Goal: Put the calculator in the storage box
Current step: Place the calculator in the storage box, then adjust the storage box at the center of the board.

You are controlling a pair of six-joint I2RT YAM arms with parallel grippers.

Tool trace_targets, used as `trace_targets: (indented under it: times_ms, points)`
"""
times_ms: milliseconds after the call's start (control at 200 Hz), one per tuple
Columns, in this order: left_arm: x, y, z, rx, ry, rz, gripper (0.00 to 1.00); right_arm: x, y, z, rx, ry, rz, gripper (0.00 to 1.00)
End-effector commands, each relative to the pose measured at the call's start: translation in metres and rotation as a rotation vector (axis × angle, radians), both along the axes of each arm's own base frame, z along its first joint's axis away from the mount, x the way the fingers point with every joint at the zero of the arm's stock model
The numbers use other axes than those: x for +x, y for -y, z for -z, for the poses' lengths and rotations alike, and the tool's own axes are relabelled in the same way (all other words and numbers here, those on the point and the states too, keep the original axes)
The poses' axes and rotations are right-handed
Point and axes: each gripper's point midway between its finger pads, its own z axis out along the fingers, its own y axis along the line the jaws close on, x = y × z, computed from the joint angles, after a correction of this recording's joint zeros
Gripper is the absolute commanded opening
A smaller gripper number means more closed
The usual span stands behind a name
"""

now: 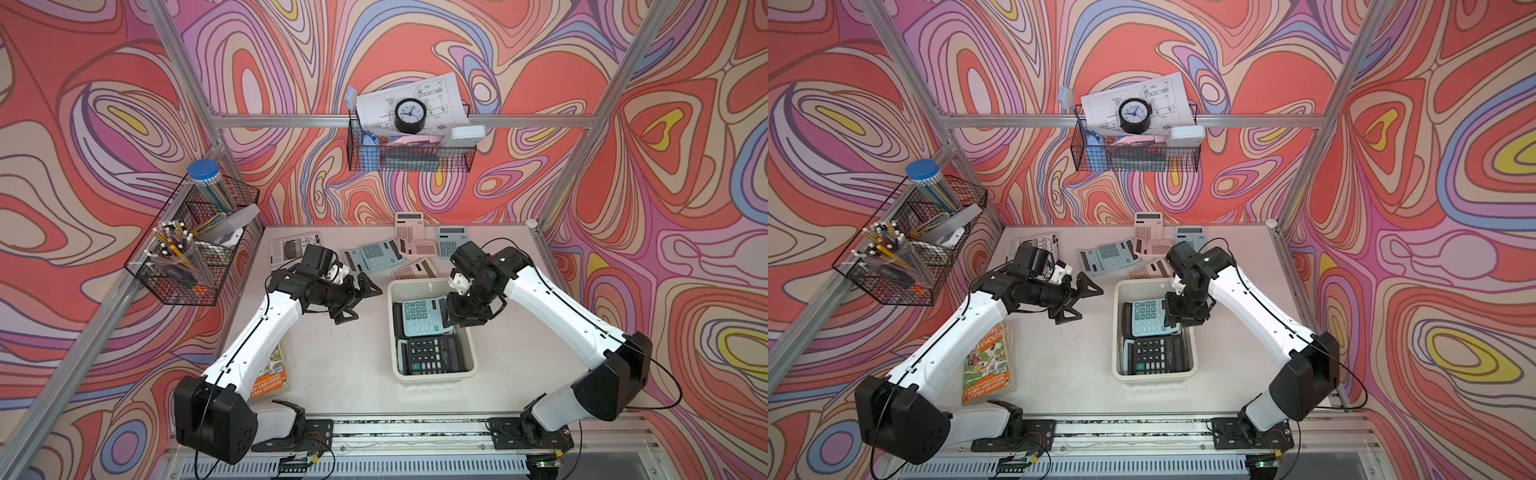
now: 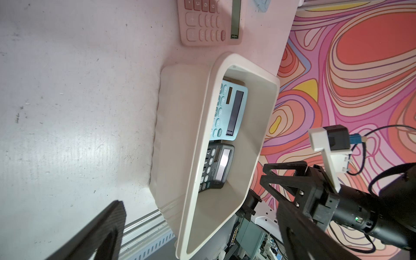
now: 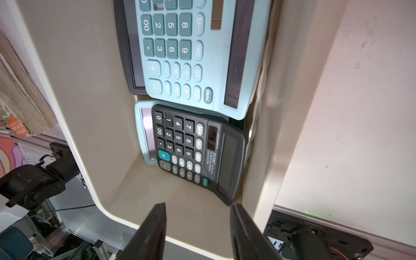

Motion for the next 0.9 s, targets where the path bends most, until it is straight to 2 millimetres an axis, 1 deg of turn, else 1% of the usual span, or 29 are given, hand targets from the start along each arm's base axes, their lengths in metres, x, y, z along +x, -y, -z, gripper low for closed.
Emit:
trace_targets:
  times_ms: [0, 150, 371, 531, 626, 771, 826, 896]
  points:
    - [0.0, -0.006, 0.0, 0.049, 0.009, 0.012, 0.98, 0.008, 0.002, 0.003, -0.03, 0.024, 0.029, 0.56]
    - [0.0, -0.008, 0.01, 0.073, -0.016, 0.011, 0.98, 0.011, 0.005, 0.011, -0.057, 0.027, 0.042, 0.67]
    - [0.003, -0.011, 0.021, 0.105, -0.04, -0.003, 0.98, 0.014, 0.014, 0.017, -0.102, 0.051, 0.05, 0.83]
    - [0.007, -0.013, 0.027, 0.127, -0.05, -0.008, 0.99, 0.018, 0.016, 0.025, -0.115, 0.055, 0.058, 0.91]
    - [0.01, -0.015, 0.029, 0.142, -0.052, -0.009, 0.98, 0.02, 0.012, 0.031, -0.099, 0.051, 0.059, 0.92]
    - [0.015, -0.02, 0.032, 0.171, -0.051, -0.021, 0.98, 0.02, -0.002, 0.046, -0.039, 0.014, 0.037, 0.92]
    - [0.017, -0.027, 0.034, 0.212, -0.055, -0.03, 0.98, 0.02, -0.008, 0.049, -0.01, 0.004, 0.024, 0.92]
    - [0.02, -0.043, 0.037, 0.308, -0.066, -0.039, 0.99, 0.021, -0.018, 0.05, 0.038, -0.004, 0.005, 0.91]
